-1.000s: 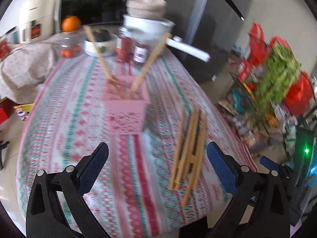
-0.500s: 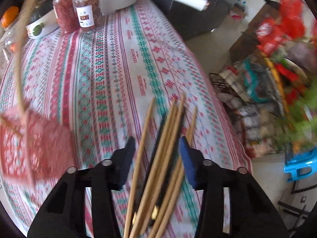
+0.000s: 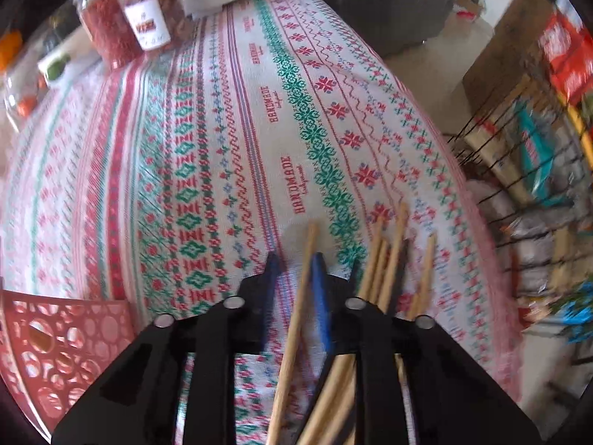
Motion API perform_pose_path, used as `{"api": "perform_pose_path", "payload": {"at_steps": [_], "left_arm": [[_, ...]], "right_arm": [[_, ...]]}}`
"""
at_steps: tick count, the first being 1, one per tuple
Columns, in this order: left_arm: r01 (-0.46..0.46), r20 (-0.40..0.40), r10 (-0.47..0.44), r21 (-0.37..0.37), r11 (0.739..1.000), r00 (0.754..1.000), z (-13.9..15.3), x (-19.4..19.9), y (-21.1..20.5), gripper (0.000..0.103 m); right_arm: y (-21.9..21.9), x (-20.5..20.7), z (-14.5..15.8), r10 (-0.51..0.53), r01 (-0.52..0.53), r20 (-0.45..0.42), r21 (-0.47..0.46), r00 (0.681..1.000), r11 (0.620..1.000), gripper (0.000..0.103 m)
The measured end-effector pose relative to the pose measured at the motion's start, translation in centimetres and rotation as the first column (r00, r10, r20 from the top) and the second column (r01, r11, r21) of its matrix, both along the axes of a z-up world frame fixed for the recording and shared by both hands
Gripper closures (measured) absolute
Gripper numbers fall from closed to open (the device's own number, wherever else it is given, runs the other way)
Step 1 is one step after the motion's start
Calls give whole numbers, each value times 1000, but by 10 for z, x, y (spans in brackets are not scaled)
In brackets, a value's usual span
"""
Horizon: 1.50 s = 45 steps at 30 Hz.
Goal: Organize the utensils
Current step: 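Grasp another chopstick from the pile with the left tool while the right tool grasps one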
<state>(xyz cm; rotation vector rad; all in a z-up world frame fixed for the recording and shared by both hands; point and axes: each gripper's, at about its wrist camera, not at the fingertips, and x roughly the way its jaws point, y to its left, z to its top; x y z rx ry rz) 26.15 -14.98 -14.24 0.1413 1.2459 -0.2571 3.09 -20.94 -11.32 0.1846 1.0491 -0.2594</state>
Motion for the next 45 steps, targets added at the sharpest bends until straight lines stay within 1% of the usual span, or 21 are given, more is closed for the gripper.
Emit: {"api": "perform_pose_path", "payload": {"at_steps": [1,5,9,12,15,19,20,21,22,23,24,25,26,27,30,33,36,38,41,43,45], "left_arm": [[12,13,-12,3,1000,1000,0,-3,-1,97],[32,32,-32,-5,999,999,2,-23,8,98],[74,125,-69,-31,997,990,30,-58,31,99],[92,214,-78,-56,994,974,55,-88,55,99],[101,303,-66,-102,990,951,85,-126,87,99],[95,369,-23,-179,979,929,109,-152,118,99],[89,376,-7,-200,976,927,112,-157,124,99],[81,378,12,-229,970,926,114,-162,132,99],[76,378,24,-246,966,925,114,-165,139,99],[72,381,33,-257,964,924,115,-168,144,99],[71,386,36,-259,963,922,117,-171,148,99],[72,390,36,-260,963,920,118,-172,150,99],[73,393,38,-263,962,919,120,-174,154,99],[75,399,39,-266,961,916,121,-175,157,99],[83,403,37,-276,958,914,124,-180,166,99],[88,401,37,-289,953,915,126,-180,172,99],[86,398,44,-301,950,916,127,-181,178,99],[82,398,48,-304,949,916,128,-180,180,99],[78,395,52,-306,949,917,128,-179,182,99],[73,394,56,-305,949,918,128,-179,183,99],[69,395,59,-304,950,917,128,-179,183,99]], "right_arm": [[0,0,0,-2,2,-2,-1,1000,1000,7],[-1,5,-2,-14,14,-9,-8,1000,1000,7],[-2,10,-4,-29,29,-17,-38,999,999,7],[-2,15,-4,-47,46,-15,-74,999,996,7],[-2,29,0,-69,67,-13,-90,998,994,7],[-2,57,11,-96,97,16,-67,995,993,8],[-2,65,12,-101,102,14,-54,995,993,11],[-3,77,12,-109,109,8,-30,994,994,18],[-4,85,12,-112,112,2,-5,994,994,22],[-7,99,9,-116,117,-14,41,993,992,30],[-11,113,5,-124,127,-34,91,992,988,43],[-14,121,2,-140,144,-46,113,989,983,50],[-16,127,-1,-156,161,-51,118,986,980,59],[-20,133,-4,-177,183,-52,120,983,976,64],[-29,148,-14,-220,227,-66,141,973,964,72],[-31,160,-23,-234,246,-88,165,968,955,72],[-26,173,-29,-227,240,-99,151,969,959,73],[-24,178,-33,-240,254,-113,135,964,958,76],[-23,187,-34,-238,248,-99,106,966,963,77],[-21,191,-35,-228,236,-94,89,969,968,83],[-11,191,-37,-203,207,-80,36,976,978,97]]}}
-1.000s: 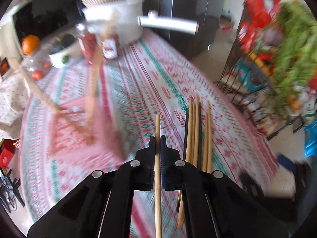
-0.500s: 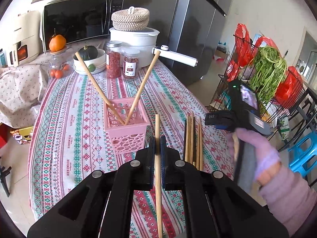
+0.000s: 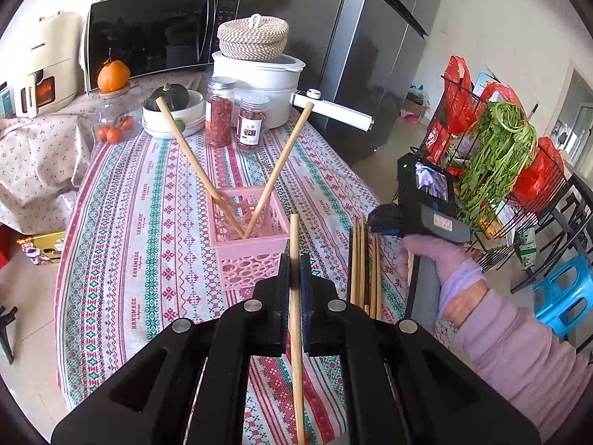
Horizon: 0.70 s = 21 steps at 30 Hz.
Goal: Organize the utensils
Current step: 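Grasp another chopstick from the pile with the left tool while the right tool grasps one, then carry the held chopsticks with both tools up over the pink basket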
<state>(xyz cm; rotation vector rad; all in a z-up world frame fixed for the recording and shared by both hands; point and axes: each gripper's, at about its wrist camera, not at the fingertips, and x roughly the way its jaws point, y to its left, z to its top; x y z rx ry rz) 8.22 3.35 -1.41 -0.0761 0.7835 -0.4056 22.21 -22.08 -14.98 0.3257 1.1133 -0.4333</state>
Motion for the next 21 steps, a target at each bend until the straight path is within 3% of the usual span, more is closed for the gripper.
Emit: {"api": "perform_pose_path", "payload": {"at_steps": [5,10,17,21], "left_arm": [[-20,14,20,3,1000,1000,1,-3,4,99],[-43,50,44,-13,999,998,10,-11,14,99],[-44,121,45,-14,999,992,28,-34,12,99],[-59,153,63,-28,998,986,34,-49,14,99]], "right_arm": [[7,-18,5,7,-7,61,-1,998,1000,98],[21,-55,44,48,-39,196,-52,979,998,98],[50,-135,112,150,-116,380,-112,913,987,98],[60,-170,134,191,-155,416,-119,889,981,98]]}}
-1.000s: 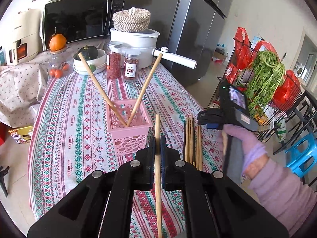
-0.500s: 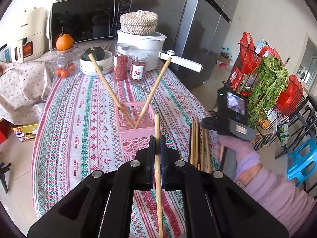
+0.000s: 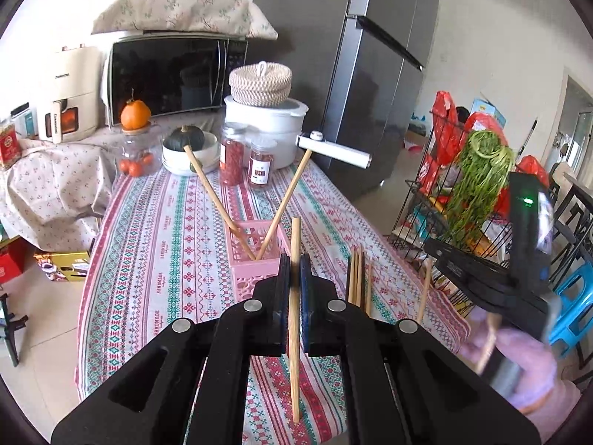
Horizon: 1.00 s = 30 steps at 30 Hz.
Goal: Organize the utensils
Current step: 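Carry the held chopsticks with both tools up over the pink basket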
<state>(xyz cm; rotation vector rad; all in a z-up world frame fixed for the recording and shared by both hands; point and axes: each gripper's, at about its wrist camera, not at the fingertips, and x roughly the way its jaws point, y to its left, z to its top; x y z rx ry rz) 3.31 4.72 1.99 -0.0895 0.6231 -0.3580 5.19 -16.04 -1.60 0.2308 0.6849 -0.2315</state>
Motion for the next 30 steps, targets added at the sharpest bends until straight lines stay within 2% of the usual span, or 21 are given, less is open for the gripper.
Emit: {"api": "perform_pose_path", "payload": {"at_steps": [7,14,22,30], "left_arm": [[-52,-16,51,-78,996,999,6,-15,19,99],[-97,16,99,-87,991,995,29,-18,31,99],[-152,86,161,-109,982,983,75,-2,46,99],[-191,159,211,-133,973,964,117,30,44,99]], "right_arm": [[17,-47,28,82,-82,29,-21,996,996,98],[32,-67,53,150,-149,68,-14,986,989,98],[39,-63,85,207,-212,113,26,972,977,98],[41,-55,140,242,-260,217,55,946,964,98]]}}
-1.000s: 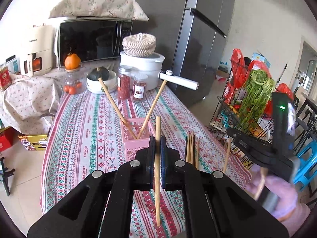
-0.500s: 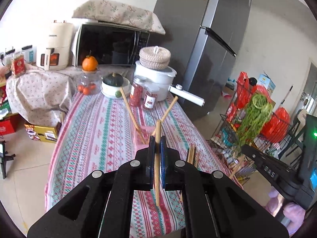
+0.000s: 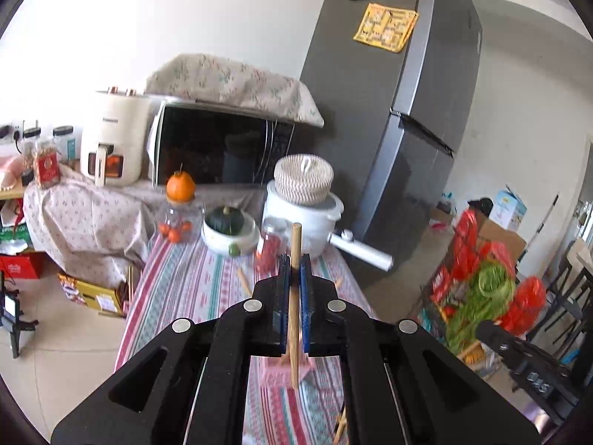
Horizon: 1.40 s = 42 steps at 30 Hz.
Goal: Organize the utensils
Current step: 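Carry the held chopsticks with both tools up over the pink basket, then drop the chopsticks into the pink basket by opening both tools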
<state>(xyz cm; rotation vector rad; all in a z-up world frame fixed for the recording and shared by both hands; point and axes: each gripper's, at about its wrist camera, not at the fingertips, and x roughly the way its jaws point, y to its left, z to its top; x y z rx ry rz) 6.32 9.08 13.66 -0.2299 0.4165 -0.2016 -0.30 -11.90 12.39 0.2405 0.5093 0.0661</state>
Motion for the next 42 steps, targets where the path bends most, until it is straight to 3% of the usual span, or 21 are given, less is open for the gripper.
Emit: {"api": "perform_pose_path", "payload": {"at_steps": [6,11,12,13,16,21,26,29,30,32,34,36,39,42], "left_arm": [[-44,16,43,29,999,999,-3,34,-15,99],[-71,-61,73,31,997,995,-33,68,-18,98],[-77,-91,79,26,997,993,-42,73,-15,91],[-83,-112,84,13,996,990,-48,74,-11,79],[-130,-95,128,-22,991,987,-55,61,8,72],[-174,-90,166,-93,980,982,-61,41,39,68],[-177,-118,167,-80,981,979,-66,49,45,68],[-168,-129,156,-83,982,979,-67,49,47,68],[-162,-122,152,-81,983,981,-66,48,45,68],[-149,-85,144,-55,987,986,-59,38,38,68],[-137,-51,135,-26,990,989,-55,27,30,61],[-131,-24,131,-3,991,991,-53,17,22,51],[-133,14,132,58,989,991,-54,3,6,49],[-128,7,128,74,989,992,-60,-5,-1,41]], "right_arm": [[4,22,26,-4,3,64,12,998,1000,98],[8,50,27,-9,6,77,40,997,999,98],[10,57,25,-11,8,71,46,997,999,98],[11,62,23,-12,8,66,52,998,999,98],[14,82,17,-18,14,51,71,999,997,98],[23,105,6,-30,27,43,71,999,997,98],[34,128,-15,-37,35,16,91,999,995,98],[43,135,-31,-35,37,-21,84,999,996,86],[48,135,-35,-33,35,-35,63,999,997,78],[55,130,-38,-40,40,-34,2,999,999,73],[62,122,-39,-49,48,-22,-57,999,997,69],[65,111,-40,-61,59,-18,-107,998,993,58],[66,94,-44,-88,87,0,-177,996,980,46],[62,80,-51,-117,115,1,-224,993,968,33]]}}
